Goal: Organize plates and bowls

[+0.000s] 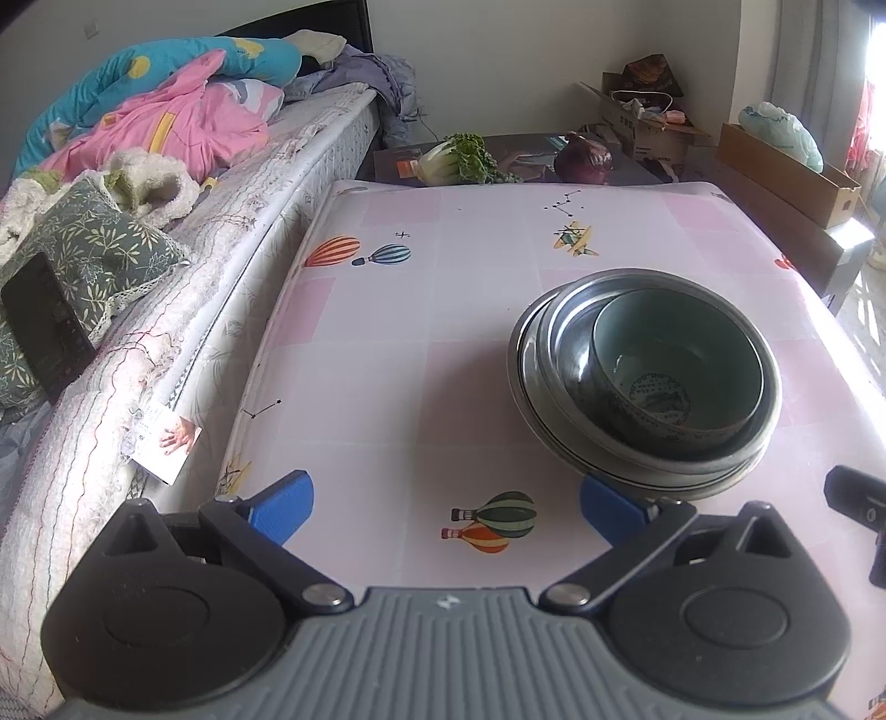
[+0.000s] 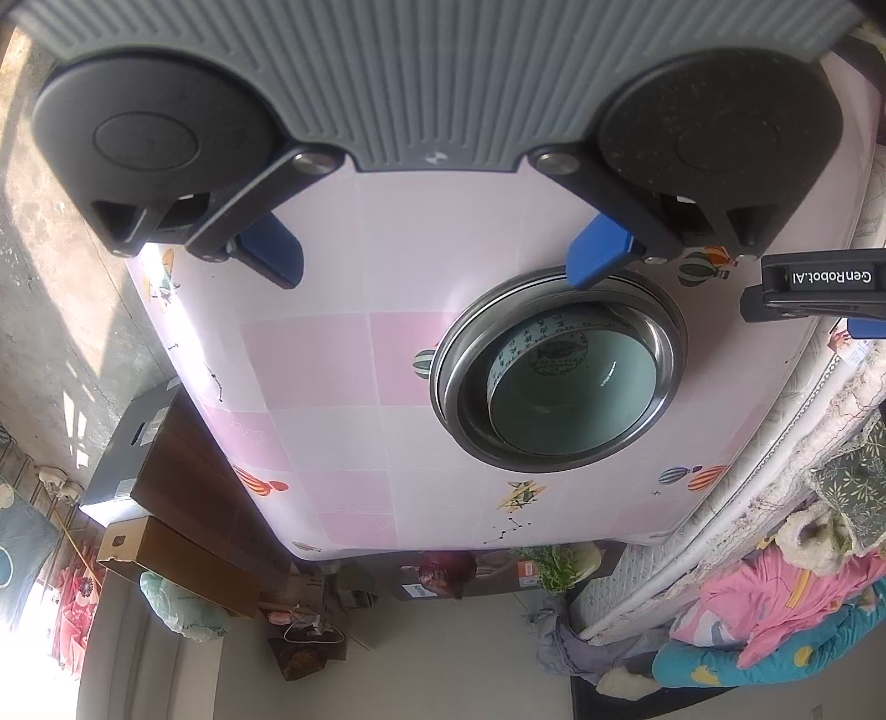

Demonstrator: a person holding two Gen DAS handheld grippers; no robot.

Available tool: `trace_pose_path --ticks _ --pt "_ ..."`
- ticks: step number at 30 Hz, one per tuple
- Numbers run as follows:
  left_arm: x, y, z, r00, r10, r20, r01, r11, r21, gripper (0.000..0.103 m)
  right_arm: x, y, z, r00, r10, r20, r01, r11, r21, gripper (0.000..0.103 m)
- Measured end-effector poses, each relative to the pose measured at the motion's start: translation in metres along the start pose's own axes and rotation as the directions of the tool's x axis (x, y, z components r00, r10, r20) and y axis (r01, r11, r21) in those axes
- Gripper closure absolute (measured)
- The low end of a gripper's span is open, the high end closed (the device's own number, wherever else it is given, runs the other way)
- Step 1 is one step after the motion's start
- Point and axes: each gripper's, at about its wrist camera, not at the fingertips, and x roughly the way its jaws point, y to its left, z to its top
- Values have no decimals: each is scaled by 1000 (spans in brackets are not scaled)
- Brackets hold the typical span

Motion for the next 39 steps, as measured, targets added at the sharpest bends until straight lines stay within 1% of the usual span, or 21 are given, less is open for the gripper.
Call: trace_pose_path --ticks 14,39 --pt "0 0 0 1000 -18 -11 18 1000 0 0 2 -1 0 1000 5 -9 -5 1000 1 1" --pt "3 1 -2 999 -24 -22 24 1000 -6 0 4 1 -1 1000 6 -17 -6 1000 -4 1"
